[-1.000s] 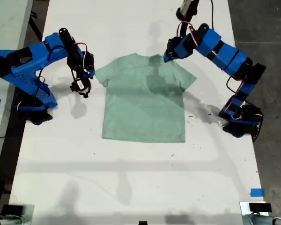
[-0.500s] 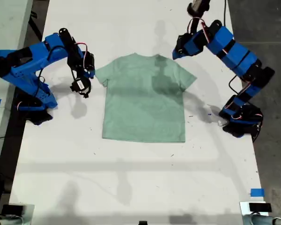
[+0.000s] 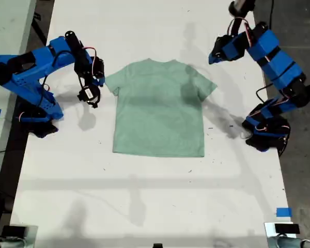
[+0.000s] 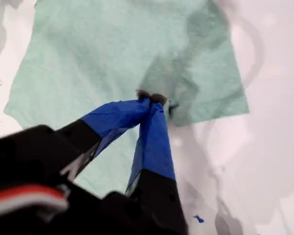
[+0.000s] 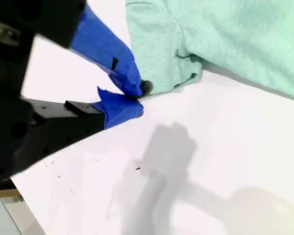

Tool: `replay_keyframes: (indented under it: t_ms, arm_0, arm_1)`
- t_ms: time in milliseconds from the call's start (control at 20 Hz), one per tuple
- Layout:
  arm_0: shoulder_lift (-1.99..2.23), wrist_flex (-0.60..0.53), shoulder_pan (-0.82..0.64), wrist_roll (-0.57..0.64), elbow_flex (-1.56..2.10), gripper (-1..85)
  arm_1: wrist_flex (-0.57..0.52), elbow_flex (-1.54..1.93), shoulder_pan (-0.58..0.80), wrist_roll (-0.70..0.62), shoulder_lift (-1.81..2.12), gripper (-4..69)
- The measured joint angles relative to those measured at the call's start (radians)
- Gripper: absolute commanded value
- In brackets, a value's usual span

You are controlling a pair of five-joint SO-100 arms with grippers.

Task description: Fold tshirt

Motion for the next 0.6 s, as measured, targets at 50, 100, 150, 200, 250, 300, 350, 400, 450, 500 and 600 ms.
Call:
replay_keyframes:
  t_ms: [50, 100, 150, 200, 250, 300, 350, 400, 450, 500, 600]
  arm_0:
    - [0.000, 0.000, 0.000, 0.002, 0.000, 0.0]
    - [0.000, 0.000, -0.002, 0.005, 0.000, 0.0]
    - [0.000, 0.000, -0.002, 0.005, 0.000, 0.0]
    - [0.000, 0.000, -0.002, 0.005, 0.000, 0.0]
    - [0.000, 0.000, -0.002, 0.005, 0.000, 0.0]
    - [0.000, 0.000, -0.002, 0.005, 0.000, 0.0]
    - [0.000, 0.000, -0.002, 0.008, 0.000, 0.0]
    - [0.000, 0.000, -0.002, 0.009, 0.000, 0.0]
    - [0.000, 0.000, -0.002, 0.009, 0.000, 0.0]
    - [0.000, 0.000, -0.002, 0.009, 0.000, 0.0]
    - [0.000, 0.000, -0.002, 0.009, 0.000, 0.0]
  arm_1:
    - [0.017, 0.043, 0.038, -0.012, 0.063, -1.7]
    - [0.032, 0.086, 0.071, -0.021, 0.126, -1.7]
    - [0.046, 0.132, 0.103, -0.023, 0.190, -1.7]
    - [0.051, 0.179, 0.132, -0.025, 0.253, -1.7]
    - [0.051, 0.232, 0.156, -0.012, 0.322, -1.7]
    - [0.051, 0.265, 0.160, 0.014, 0.383, -1.7]
    - [0.051, 0.307, 0.160, 0.043, 0.446, -1.7]
    - [0.049, 0.356, 0.178, 0.077, 0.509, -1.7]
    - [0.046, 0.402, 0.198, 0.098, 0.578, -1.7]
    - [0.043, 0.430, 0.215, 0.109, 0.635, -1.7]
    - [0.041, 0.442, 0.212, 0.117, 0.675, -1.7]
